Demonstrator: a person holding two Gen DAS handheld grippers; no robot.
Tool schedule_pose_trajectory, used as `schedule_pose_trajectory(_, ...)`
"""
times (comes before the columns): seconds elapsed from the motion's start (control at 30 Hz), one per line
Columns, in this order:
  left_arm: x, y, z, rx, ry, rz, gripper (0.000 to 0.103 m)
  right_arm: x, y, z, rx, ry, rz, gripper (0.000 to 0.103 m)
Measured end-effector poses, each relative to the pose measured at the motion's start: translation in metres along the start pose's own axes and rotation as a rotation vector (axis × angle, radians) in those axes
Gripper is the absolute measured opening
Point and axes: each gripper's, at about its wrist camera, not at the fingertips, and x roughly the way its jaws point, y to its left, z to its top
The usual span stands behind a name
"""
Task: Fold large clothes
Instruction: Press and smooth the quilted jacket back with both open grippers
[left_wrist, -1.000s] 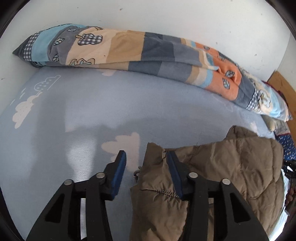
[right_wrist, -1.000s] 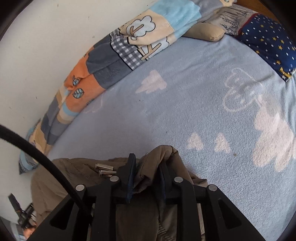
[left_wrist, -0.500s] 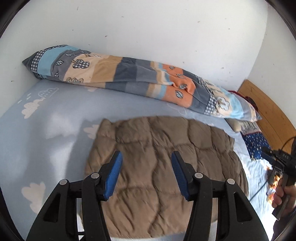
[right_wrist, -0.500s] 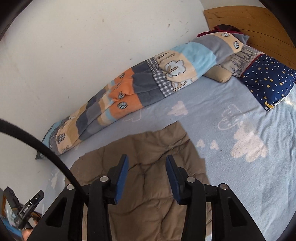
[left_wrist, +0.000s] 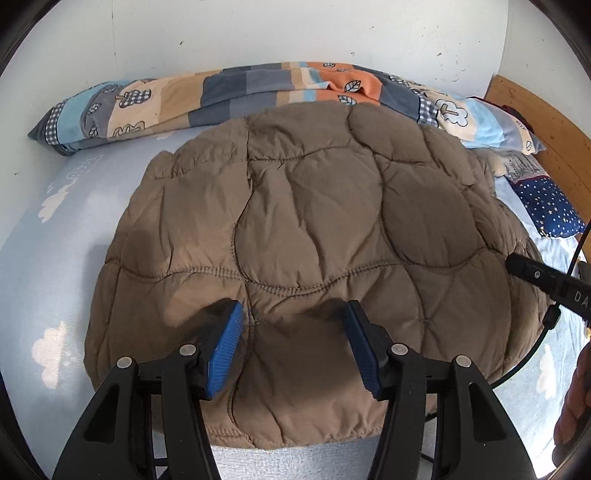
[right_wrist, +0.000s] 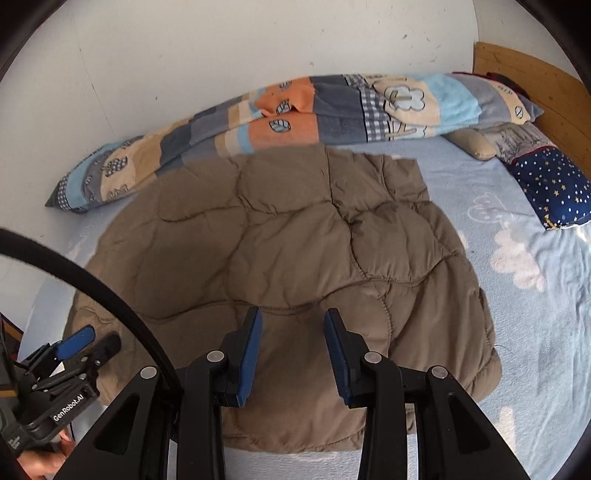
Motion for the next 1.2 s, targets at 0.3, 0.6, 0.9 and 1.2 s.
schedule_pose_trajectory(0.3,0.039,0.011,0.013,-0.002,0.045,0.0,0.062,0.07,-0.012,0.005,0.001,0.159,-0.052,0.039)
schedule_pose_trajectory(0.6,0.049,0.017,0.015,-0.019,0.077,-0.024,0.063,0.082,-0.019,0.008,0.006,0.205,-0.046,0.039)
schedule_pose_trajectory(0.9,0.011,0.021,0.025,-0.046,-0.042,0.015,0.062,0.022,-0.013,0.022,0.035,0.093,0.01,0.042)
schedule_pose_trajectory(1.2,0.028,0.068,0.027,-0.177,-0.001,0.203,0.064,0.031,0.01,0.033,0.008,-0.023,0.061,0.051)
